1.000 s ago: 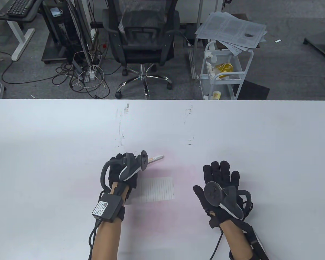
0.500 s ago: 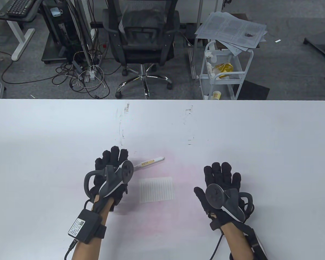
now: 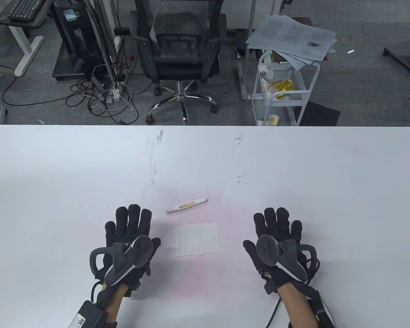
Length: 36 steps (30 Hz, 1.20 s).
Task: Squeeze and apply correction pen on text
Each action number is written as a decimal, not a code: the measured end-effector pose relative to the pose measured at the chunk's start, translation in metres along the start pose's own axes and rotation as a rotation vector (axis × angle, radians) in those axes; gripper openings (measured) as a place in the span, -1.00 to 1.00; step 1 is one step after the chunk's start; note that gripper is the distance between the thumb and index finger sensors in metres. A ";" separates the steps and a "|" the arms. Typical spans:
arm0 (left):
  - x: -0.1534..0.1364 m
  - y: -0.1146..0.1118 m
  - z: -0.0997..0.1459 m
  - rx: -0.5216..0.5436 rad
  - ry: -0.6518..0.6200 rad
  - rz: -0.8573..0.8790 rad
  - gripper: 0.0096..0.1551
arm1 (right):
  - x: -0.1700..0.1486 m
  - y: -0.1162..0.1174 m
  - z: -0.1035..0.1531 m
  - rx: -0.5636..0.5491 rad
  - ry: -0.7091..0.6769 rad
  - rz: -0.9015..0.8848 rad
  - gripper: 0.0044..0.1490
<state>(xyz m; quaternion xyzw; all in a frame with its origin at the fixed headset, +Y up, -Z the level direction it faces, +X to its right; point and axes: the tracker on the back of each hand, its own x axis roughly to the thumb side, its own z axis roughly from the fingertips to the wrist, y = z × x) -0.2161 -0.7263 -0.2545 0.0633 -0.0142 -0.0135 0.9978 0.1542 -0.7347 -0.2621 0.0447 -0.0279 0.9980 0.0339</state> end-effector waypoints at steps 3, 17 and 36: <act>0.001 -0.006 0.003 -0.040 -0.009 -0.053 -0.02 | 0.000 0.004 0.001 0.025 -0.005 0.004 0.04; 0.006 -0.010 0.015 -0.027 -0.028 -0.097 -0.02 | 0.004 0.009 0.006 0.028 -0.023 0.012 0.05; 0.003 -0.009 0.013 -0.044 -0.021 -0.093 -0.02 | 0.006 0.008 0.006 0.051 -0.020 0.026 0.05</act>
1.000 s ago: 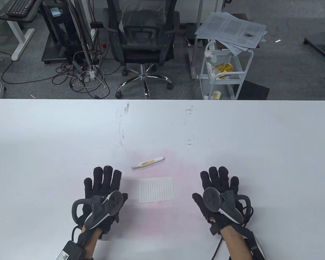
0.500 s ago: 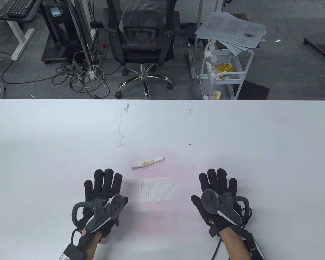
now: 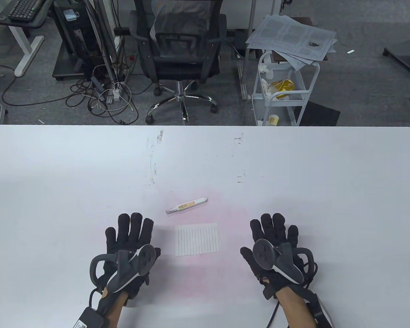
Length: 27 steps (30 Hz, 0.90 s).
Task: Squeeze and apply correction pen on text
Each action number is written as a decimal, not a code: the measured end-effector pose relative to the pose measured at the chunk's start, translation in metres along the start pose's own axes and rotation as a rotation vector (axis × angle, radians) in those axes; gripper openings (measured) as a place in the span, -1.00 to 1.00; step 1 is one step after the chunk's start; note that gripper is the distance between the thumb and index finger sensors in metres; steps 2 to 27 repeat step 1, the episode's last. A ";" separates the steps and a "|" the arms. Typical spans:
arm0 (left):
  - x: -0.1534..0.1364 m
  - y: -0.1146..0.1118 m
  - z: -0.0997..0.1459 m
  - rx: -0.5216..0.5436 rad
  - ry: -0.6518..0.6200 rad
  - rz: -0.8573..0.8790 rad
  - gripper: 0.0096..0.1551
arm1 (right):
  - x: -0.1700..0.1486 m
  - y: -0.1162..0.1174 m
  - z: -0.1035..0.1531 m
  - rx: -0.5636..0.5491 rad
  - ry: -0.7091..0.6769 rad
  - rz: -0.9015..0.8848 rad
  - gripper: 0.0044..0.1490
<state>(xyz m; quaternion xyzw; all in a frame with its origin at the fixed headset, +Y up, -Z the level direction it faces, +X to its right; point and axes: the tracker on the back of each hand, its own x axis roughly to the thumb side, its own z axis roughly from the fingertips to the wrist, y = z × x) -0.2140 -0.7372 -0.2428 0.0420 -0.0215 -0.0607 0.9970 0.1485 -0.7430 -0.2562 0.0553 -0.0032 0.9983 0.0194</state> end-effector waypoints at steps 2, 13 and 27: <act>0.000 0.000 0.000 0.000 0.000 0.000 -0.02 | 0.000 0.000 0.000 0.000 0.000 0.000 0.05; 0.000 0.000 0.000 0.000 0.000 0.000 -0.02 | 0.000 0.000 0.000 0.000 0.000 0.000 0.05; 0.000 0.000 0.000 0.000 0.000 0.000 -0.02 | 0.000 0.000 0.000 0.000 0.000 0.000 0.05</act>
